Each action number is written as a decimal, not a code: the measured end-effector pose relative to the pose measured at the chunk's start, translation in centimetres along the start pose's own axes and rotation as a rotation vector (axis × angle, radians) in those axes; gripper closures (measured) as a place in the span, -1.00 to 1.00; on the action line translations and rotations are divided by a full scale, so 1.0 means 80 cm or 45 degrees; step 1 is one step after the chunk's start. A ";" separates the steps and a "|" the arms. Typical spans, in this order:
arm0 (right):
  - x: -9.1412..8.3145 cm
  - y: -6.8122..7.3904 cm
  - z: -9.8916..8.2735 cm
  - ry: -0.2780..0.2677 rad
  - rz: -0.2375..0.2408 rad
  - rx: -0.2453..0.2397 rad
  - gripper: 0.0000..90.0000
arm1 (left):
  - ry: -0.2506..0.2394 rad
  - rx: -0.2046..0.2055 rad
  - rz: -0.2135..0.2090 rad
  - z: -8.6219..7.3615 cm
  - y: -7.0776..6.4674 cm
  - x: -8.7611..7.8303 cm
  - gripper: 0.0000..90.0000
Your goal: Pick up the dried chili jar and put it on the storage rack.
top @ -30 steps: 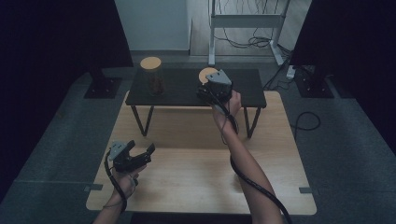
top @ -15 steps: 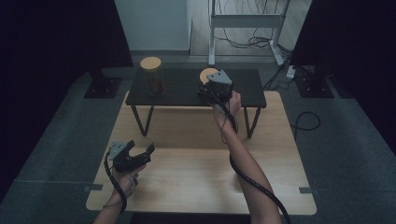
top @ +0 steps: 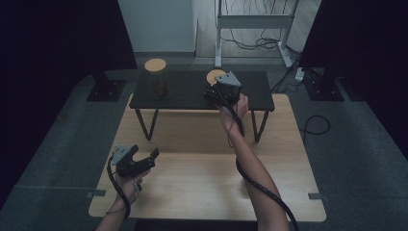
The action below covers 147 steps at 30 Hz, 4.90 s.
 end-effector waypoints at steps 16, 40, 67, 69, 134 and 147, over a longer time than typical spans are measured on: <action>0.006 -0.008 0.000 0.015 0.011 0.054 -0.44 | 0.002 -0.004 0.003 0.000 0.001 0.000 -0.85; 0.005 -0.009 0.000 0.020 0.005 0.024 -0.66 | 0.005 -0.007 -0.002 0.000 0.001 0.001 -0.85; -0.020 -0.008 -0.014 -0.007 -0.012 0.076 -0.88 | 0.005 0.012 -0.006 0.000 -0.003 0.001 -0.85; -0.024 -0.007 -0.015 -0.010 -0.017 0.080 -0.89 | 0.005 0.014 -0.006 0.000 -0.004 0.001 -0.85; -0.123 -0.007 -0.127 -0.002 0.046 0.112 -0.92 | 0.040 0.037 -0.012 -0.006 -0.011 0.006 -0.85; -0.132 -0.007 -0.149 -0.013 0.059 0.157 -0.91 | 0.043 0.033 -0.008 -0.006 -0.011 0.006 -0.85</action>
Point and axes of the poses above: each handheld gripper's, and its own axes: x roughly forward along the jaws, z roughly out of its top, y roughly to its left, the point moved 5 cm from there along x, roughly forward along the jaws, and after that the axes turned 2 degrees about x, right-handed, at the moved point
